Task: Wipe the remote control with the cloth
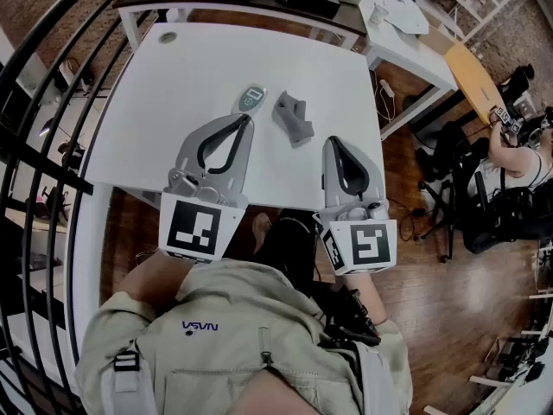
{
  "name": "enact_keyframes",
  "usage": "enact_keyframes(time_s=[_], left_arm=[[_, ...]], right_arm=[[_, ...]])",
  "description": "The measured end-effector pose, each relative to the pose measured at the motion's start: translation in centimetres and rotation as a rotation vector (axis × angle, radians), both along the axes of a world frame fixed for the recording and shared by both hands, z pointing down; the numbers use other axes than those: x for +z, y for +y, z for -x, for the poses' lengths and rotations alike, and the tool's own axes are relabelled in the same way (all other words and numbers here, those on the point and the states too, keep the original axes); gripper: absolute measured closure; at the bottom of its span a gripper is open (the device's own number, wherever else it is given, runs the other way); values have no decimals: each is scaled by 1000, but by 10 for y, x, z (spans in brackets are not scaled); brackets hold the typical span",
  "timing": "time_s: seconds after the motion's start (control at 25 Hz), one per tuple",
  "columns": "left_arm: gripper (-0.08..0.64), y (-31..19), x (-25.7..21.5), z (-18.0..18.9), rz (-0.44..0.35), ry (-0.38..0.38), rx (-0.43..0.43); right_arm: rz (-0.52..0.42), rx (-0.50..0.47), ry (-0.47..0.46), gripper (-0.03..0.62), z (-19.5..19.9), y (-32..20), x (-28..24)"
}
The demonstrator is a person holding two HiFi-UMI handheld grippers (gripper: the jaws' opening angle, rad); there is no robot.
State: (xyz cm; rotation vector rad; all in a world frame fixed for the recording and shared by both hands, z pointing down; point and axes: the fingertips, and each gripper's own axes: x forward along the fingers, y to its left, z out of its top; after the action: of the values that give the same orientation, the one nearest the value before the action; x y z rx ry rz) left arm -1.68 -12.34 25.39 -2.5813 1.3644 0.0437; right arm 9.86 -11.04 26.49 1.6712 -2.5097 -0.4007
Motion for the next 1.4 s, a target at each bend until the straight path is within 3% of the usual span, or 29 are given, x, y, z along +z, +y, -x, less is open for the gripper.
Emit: enact_keyframes(time_s=[0.12,0.24,0.56,0.76,0.92,1.2,1.4], left_arm=[[560,-14,-6,-3,3,-10,5],[560,-34,2,-6,8,-66,25],[551,-102,36,5,130,-117,-55],[526,-131,62,3,187,-132,-31],[509,-151,75,5,243,-117,-20],[358,-174,123,-10,394,-111,53],[288,-186,160,-23,500,-184,107]], right_arm=[[-14,3,23,588,-2,-17,-7],[-7,6,36,588,-5,-34,-6],[34,23,63,588,-12,-81,7],[83,33,80,588,-15,-115,22],[150,31,99,527,-17,-138,42],[306,-7,119,468,-17,-167,88],[375,-16,146,444,-19,-179,106]])
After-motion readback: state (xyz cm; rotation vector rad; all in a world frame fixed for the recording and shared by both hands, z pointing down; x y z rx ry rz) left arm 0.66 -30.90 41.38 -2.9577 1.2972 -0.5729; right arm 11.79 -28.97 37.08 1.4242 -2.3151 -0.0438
